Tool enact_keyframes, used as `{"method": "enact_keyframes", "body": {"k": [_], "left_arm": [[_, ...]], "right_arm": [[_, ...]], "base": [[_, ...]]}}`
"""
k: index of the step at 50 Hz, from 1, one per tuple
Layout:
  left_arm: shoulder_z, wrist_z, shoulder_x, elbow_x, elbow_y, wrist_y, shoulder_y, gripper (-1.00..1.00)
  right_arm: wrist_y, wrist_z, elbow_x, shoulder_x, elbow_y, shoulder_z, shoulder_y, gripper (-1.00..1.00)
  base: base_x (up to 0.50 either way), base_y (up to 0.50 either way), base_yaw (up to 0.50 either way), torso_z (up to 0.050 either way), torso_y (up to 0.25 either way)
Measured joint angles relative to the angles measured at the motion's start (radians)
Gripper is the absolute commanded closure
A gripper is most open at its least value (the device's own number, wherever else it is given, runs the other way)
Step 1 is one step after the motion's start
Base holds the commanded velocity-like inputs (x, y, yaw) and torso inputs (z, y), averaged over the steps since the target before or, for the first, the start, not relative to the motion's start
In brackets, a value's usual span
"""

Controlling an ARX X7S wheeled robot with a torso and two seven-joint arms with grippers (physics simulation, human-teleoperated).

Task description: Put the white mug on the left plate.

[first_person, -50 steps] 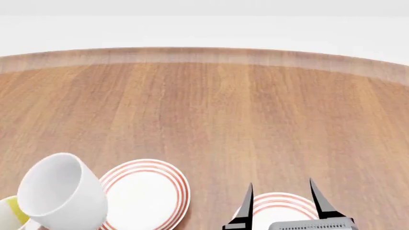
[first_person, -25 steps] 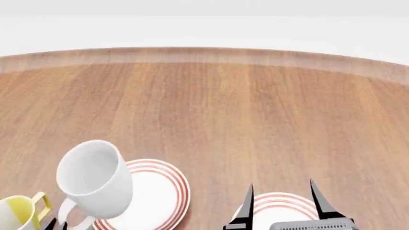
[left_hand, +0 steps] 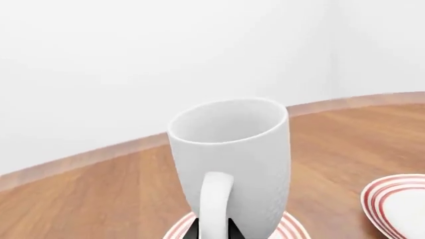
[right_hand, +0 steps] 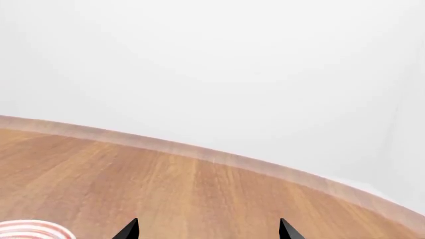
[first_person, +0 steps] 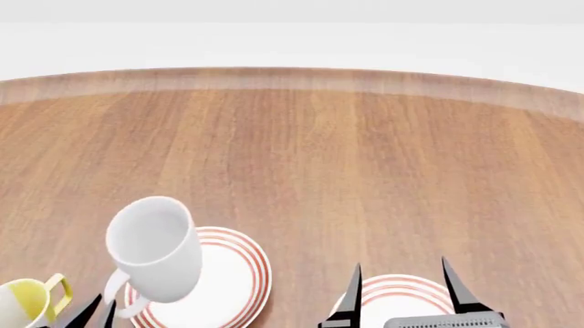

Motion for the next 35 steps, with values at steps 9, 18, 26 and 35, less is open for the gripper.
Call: {"method": "enact_keyframes", "body": {"k": [9, 18, 26, 35], "left_arm": [[0.015, 0.002, 0.001, 0.012, -0.079, 0.008, -0.051, 1.0], [0.033, 0.015, 0.002, 0.021, -0.154, 0.02, -0.094, 1.0], [0.047, 0.029, 0.003, 0.024, -0.236, 0.042, -0.132, 1.0], [0.06, 0.042, -0.002, 0.03, -0.306, 0.055, -0.167, 1.0]], "right_arm": [[-0.001, 0.001, 0.001, 0.001, 0.005, -0.004, 0.002, -1.0], [0.003, 0.002, 0.002, 0.003, 0.004, -0.009, 0.006, -1.0], [0.008, 0.004, 0.004, 0.006, 0.0, -0.01, 0.007, -1.0], [0.009, 0.006, 0.005, 0.007, 0.001, -0.014, 0.01, -1.0]], "base": [[0.0, 0.0, 0.0, 0.0, 0.0], [0.0, 0.0, 0.0, 0.0, 0.001], [0.0, 0.0, 0.0, 0.0, 0.0], [0.0, 0.0, 0.0, 0.0, 0.0]]}}
